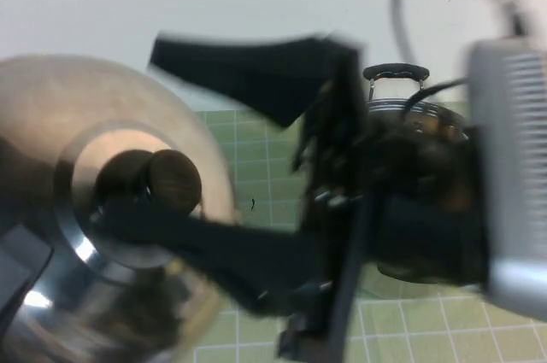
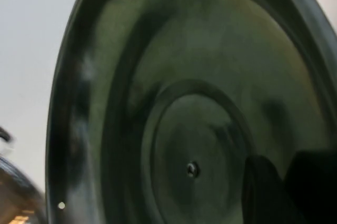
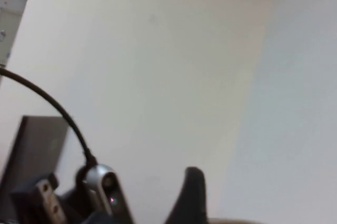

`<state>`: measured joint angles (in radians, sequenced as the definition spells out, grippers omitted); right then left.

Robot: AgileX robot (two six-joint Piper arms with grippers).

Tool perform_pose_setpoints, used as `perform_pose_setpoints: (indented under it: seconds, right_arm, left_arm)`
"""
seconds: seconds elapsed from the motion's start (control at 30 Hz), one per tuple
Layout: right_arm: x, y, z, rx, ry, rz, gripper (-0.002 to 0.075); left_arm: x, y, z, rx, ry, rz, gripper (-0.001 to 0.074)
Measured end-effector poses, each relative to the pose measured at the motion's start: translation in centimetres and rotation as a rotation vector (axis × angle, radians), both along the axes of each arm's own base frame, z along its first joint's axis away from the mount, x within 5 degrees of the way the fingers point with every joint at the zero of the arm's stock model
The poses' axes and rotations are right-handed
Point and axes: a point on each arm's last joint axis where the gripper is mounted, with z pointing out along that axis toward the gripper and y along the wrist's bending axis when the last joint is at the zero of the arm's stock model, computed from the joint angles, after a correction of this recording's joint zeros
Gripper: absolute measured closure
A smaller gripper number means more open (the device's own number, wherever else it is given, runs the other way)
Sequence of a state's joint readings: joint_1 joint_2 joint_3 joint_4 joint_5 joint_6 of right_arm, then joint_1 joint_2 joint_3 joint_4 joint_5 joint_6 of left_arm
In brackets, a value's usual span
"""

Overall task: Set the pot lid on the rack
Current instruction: Hand over the pot lid, then place the pot lid on the pot rack

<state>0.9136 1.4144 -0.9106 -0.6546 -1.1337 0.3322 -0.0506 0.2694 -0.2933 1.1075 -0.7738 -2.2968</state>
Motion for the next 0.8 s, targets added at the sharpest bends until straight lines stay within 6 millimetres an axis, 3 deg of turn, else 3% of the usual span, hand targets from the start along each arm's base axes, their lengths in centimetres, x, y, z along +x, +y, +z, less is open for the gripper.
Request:
perform_pose_setpoints:
  seconds: [0.1, 0.2, 0.27, 0.37, 0.63, 0.8]
  right_arm:
    - [-1.0, -1.7, 2.3, 0.006, -0.132, -0.104, 0.0183]
    - [-1.8, -3.9, 4.2, -0.063, -0.224, -0.257, 0.0360]
    - [-2.0, -5.6, 5.1, -0.155, -0.229, -0.377, 0.0524]
    - [-2.3, -8.5, 5.6, -0.310, -0.164, -0.548, 0.0666]
    - [-4.1, -16.2, 5.5, -0.566, 0.056, -0.855, 0.0724]
    - [-5.4, -19.3, 5.0, -0.633, 0.174, -0.930, 0.0727]
  left_arm:
    - [0.4, 0.0, 1.9, 0.220, -0.012, 0.093, 0.0566]
    - [1.3, 0.0, 4.0, 0.410, -0.028, 0.146, 0.0566]
    - [2.6, 0.0, 5.0, 0.482, -0.023, 0.160, 0.0566]
    - [5.2, -0.1, 5.8, 0.554, -0.004, 0.164, 0.0566]
    - [12.3, 0.8, 6.5, 0.725, 0.009, 0.328, 0.0566]
    - [15.4, 1.1, 4.9, 0.813, 0.059, 0.358, 0.0566]
